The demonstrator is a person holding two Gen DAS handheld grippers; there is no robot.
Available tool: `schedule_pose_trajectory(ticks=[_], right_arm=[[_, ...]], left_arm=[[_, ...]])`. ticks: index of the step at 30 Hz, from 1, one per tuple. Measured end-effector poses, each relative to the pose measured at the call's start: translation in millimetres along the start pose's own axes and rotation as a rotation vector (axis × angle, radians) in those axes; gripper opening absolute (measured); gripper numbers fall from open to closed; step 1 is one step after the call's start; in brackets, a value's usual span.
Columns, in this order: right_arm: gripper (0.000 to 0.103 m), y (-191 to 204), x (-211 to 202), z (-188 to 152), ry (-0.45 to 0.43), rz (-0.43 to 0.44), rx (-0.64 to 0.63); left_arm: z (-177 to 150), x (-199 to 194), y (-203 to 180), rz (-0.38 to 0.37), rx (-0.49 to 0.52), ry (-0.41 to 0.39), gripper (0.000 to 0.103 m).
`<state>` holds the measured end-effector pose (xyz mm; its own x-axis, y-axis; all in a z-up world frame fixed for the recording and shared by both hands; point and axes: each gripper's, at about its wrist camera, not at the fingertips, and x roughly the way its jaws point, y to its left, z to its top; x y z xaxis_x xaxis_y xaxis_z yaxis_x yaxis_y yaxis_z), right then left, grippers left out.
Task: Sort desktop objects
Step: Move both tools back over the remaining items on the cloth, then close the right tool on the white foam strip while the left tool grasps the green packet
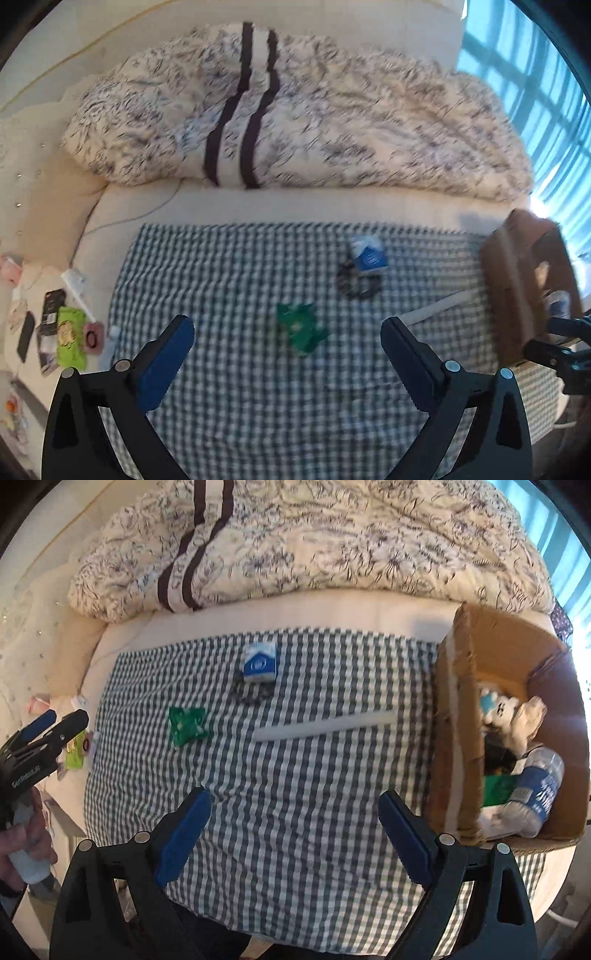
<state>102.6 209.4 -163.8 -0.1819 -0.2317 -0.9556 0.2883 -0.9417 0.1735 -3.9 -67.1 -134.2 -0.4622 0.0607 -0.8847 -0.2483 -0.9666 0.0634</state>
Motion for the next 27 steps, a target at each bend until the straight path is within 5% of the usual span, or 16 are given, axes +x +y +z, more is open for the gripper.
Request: schedule_pose_trajectory(ticks=[27], right_arm=[[0.092,-15.4,159.9,54.7,0.136,-0.06,-0.115]], left_arm=[[-15.3,152.3,-0.1,-0.048,-0.027,0.19,0.103]])
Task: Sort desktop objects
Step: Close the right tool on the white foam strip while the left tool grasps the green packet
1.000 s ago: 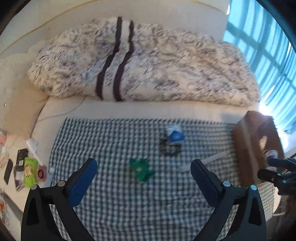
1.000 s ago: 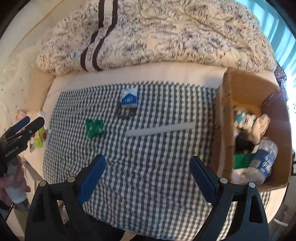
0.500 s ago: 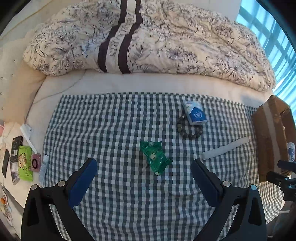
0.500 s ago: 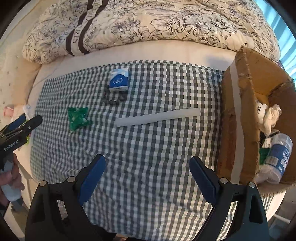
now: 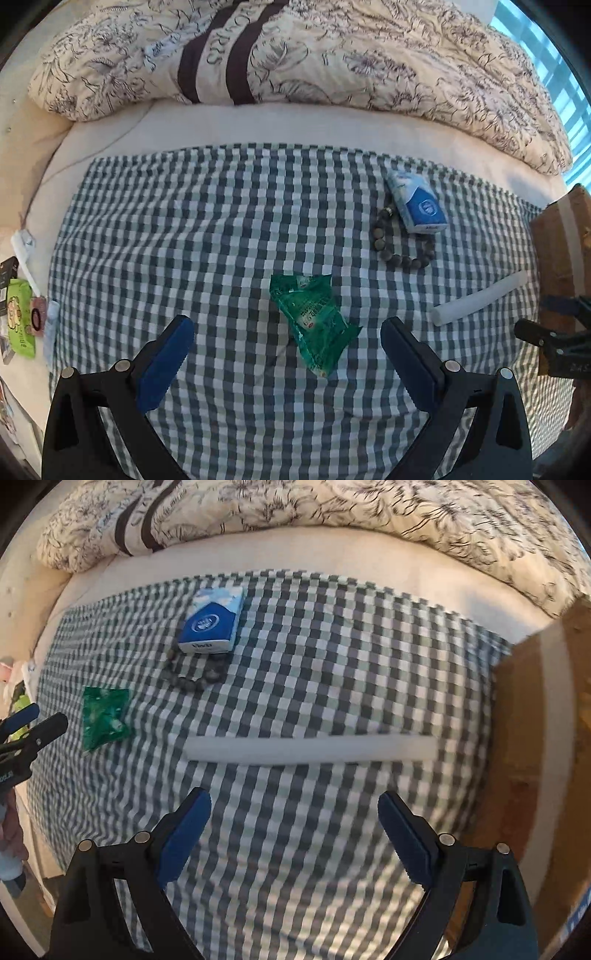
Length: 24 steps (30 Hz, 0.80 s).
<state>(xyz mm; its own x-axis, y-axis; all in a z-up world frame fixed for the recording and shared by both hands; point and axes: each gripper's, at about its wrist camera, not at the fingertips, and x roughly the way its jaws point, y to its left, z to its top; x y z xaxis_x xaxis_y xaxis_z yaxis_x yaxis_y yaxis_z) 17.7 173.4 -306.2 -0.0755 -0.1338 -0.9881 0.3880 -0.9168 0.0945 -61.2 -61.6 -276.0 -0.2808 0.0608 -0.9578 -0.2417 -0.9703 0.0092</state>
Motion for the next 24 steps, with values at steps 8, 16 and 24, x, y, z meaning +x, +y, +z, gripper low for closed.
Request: schedule_pose_trajectory(ticks=[8,16,24], right_arm=[[0.092,9.1,37.1,18.8,0.036,-0.014,-0.018],[0.096,7.3,67.7,22.8,0.091,-0.021,-0.007],[0.098,10.4,72.6,19.2,0.087,-0.046,0.022]], left_arm=[[2.8,42.5,3.0,-0.002,-0.011,0.05,0.103],[1.5,78.2,0.5,-0.007,-0.036,0.104,0.103],[-5.9,102.9,-1.9,-0.027,-0.013,0.123,0.103]])
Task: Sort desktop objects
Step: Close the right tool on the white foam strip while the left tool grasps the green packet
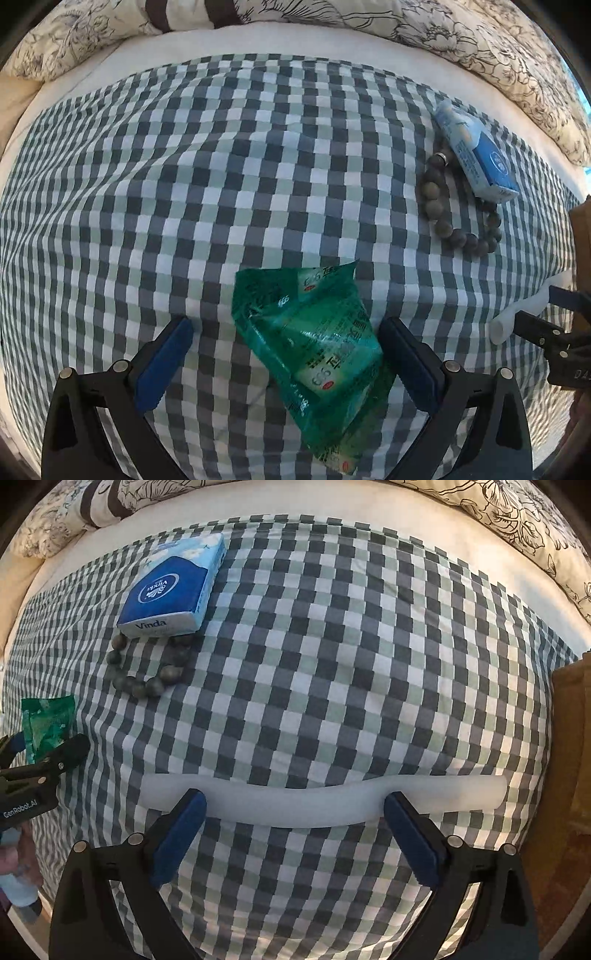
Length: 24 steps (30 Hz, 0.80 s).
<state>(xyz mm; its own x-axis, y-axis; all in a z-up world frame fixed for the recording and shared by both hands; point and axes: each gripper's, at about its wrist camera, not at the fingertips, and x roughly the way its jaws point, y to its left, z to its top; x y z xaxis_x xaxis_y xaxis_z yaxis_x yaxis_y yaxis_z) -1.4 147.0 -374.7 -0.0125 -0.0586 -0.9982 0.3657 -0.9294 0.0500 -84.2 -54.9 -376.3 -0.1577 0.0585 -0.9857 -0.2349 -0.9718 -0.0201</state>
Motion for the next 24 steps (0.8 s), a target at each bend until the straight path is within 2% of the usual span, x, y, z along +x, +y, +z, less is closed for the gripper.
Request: schedule_pose_trajectory(ticks=[6,11,13,15,16,17,18,20,22,24], right_arm=[[0.098,3.1,1.7,0.6,0.02,-0.003,-0.015],[0.095,3.7,0.3,-0.1,0.03,-0.003,-0.029],[0.09,2.3,-1.6,-0.6,0.031,0.004,-0.021],[0.085,0.2,-4.3,-1.9,0.03,0.007,-0.013],[0.08,-1.1,-5.6,-2.8,0.03,0.007,-0.011],[0.078,-2.7,-6.6,-3.6,0.033,0.01,-0.007],[0.073,-4.0,-8.1,-4.2,0.032,0.009,-0.007],[0.064,-4.5,-12.5,-4.9,0.031,0.006,-0.014],[0.046,-9.5,-19.1,-2.2,0.025,0.007,-0.02],[0.033,-15.9,-25.3,-1.9,0.019,0.021,-0.013]], left_arm=[[-5.5,3.5,1.8,0.0,0.012,-0.034,0.103],[2.1,11.9,-4.8,0.028,-0.001,0.051,0.103],[7.3,11.8,-9.1,0.051,0.013,0.066,0.102],[9.4,5.9,-14.1,0.042,0.044,0.038,0.087],[9.1,2.8,-17.5,0.038,0.065,0.027,0.071],[8.4,-0.1,-22.5,0.03,0.091,0.021,0.051],[7.8,-2.0,-27.7,0.023,0.116,0.021,0.044],[7.1,-4.1,-36.8,0.033,0.153,0.022,0.038],[7.3,-4.5,-37.7,0.017,0.143,0.033,0.037],[7.6,-8.3,-35.1,0.004,0.122,0.035,0.036]])
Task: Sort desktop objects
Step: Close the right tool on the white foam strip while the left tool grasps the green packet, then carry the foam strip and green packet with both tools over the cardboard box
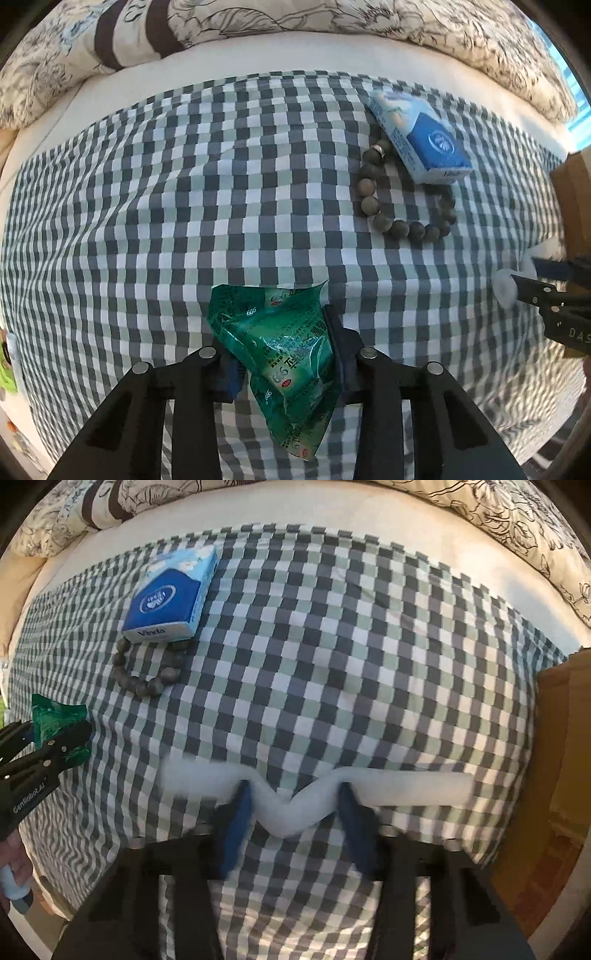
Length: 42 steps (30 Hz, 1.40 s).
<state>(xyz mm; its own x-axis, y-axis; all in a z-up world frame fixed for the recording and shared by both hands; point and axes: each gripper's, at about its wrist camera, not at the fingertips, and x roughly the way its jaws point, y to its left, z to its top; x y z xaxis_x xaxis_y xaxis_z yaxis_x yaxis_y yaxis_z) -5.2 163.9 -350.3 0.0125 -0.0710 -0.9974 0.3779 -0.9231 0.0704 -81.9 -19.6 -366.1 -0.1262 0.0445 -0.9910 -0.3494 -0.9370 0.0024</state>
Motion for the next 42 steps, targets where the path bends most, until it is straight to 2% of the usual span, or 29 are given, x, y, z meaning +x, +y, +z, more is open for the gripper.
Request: schedule_pose_trajectory(ticks=[1,5,11,16,18,20,25,31,34,42], right_arm=[[0.026,-1.9,-2.7,-1.1,0.0,0.01,0.004],[0.018,-9.2,-17.5,-5.1,-0.018,0.024,0.017],[0.017,-17.3,-63.6,-18.1,-0.081,0.055,0.072],[0.017,-37.5,-103.5,-32.4,-0.139,0.077,0.1],[0.017,-31.1,-113.7,-40.6,-0.159,0.083,0.102],[0.017,-17.8,-118.4,-36.5,-0.181,0.085,0.095],[0.017,-13.1,-166.0,-58.9,-0.235,0.114,0.079],[0.017,3.6,-205.0,-84.2,-0.283,0.182,0.068],[0.017,11.0,-221.8,-92.5,-0.31,0.204,0.051],[0.017,-7.5,-248.9,-104.0,-0.379,0.216,0.066]], left_arm=[[-0.6,-3.5,0.4,-0.001,-0.006,-0.003,0.036],[-0.8,-27.6,0.6,0.001,-0.023,-0.027,0.036],[0.5,-66.5,8.5,-0.007,-0.046,-0.076,0.036],[-7.6,-121.9,24.9,-0.023,-0.045,-0.129,0.036],[-9.7,-142.3,24.5,-0.029,-0.048,-0.155,0.036],[-11.5,-152.6,21.1,-0.035,-0.053,-0.178,0.036],[-14.5,-184.3,12.7,-0.045,-0.063,-0.23,0.036],[-25.0,-225.0,9.4,-0.045,-0.079,-0.259,0.036],[-25.7,-249.5,4.9,-0.041,-0.069,-0.3,0.036],[-13.8,-277.9,-19.2,-0.047,-0.057,-0.355,0.036]])
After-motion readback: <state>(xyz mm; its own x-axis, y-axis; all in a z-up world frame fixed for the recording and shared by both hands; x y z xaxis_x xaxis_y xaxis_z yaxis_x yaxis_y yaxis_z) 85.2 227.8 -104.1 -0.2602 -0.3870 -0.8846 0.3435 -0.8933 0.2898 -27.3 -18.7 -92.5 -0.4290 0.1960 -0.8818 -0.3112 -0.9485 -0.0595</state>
